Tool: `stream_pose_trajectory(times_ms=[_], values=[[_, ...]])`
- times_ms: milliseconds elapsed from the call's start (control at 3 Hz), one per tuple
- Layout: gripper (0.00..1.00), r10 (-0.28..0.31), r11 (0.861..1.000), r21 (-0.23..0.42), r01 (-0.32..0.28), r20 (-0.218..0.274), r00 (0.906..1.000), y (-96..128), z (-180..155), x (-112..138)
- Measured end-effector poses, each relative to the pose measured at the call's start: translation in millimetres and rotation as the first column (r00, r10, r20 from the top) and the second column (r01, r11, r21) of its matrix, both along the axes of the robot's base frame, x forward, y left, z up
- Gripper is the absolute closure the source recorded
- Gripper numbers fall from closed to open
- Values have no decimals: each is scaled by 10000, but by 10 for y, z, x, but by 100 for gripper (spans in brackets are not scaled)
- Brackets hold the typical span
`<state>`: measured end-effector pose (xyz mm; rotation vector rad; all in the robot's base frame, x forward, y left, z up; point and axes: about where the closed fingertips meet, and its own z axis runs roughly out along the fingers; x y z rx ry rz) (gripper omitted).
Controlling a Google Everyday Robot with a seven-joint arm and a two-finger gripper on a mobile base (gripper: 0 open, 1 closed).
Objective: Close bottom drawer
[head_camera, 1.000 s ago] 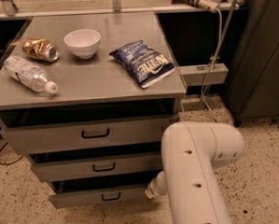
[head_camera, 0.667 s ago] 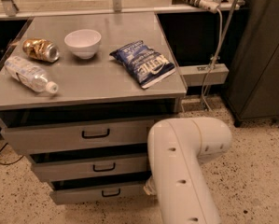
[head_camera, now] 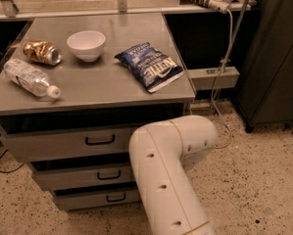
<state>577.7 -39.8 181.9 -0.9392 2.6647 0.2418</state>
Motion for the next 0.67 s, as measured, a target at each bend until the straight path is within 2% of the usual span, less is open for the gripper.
stream_pose_trajectory(times_ms=[667], values=[[100, 78, 9999, -135, -76, 98, 9999, 25, -9, 8]])
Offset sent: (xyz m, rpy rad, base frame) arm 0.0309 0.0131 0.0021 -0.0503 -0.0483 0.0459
